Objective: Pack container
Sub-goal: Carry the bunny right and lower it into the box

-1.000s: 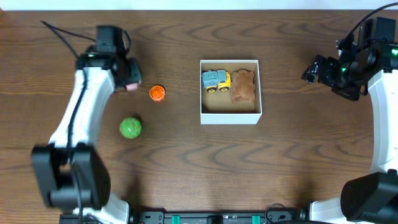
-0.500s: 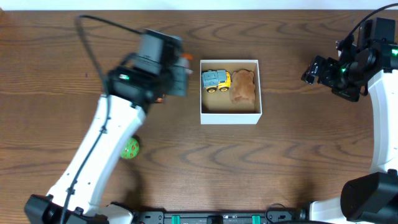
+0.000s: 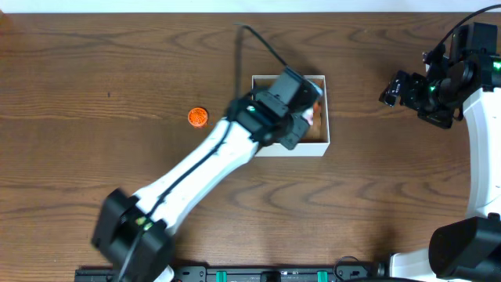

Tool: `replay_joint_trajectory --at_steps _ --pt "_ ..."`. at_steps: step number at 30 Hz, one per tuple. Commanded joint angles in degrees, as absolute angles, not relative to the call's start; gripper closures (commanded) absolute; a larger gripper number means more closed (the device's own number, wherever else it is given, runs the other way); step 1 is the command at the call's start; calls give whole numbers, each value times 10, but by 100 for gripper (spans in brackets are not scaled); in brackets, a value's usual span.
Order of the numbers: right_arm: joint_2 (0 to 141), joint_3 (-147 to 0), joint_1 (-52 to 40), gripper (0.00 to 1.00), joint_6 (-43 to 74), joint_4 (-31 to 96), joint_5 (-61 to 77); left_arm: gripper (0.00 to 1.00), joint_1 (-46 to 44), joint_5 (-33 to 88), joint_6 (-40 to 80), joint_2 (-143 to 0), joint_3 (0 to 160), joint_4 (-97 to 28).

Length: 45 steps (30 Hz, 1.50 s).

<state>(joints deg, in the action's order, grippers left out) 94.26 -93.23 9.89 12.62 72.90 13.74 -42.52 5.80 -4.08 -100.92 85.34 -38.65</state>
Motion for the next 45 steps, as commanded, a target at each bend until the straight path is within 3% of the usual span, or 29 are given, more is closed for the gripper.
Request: replay_joint_trajectory --at_steps 1,22,45 --pt "946 -929 93 1 132 731 144 93 -438 55 -171 -1039 858 -378" --pt "946 -929 88 1 132 731 144 94 -438 95 -395 -1075 858 -357" --pt "946 -929 67 1 132 728 136 91 -433 100 -427 -1114 858 -330"
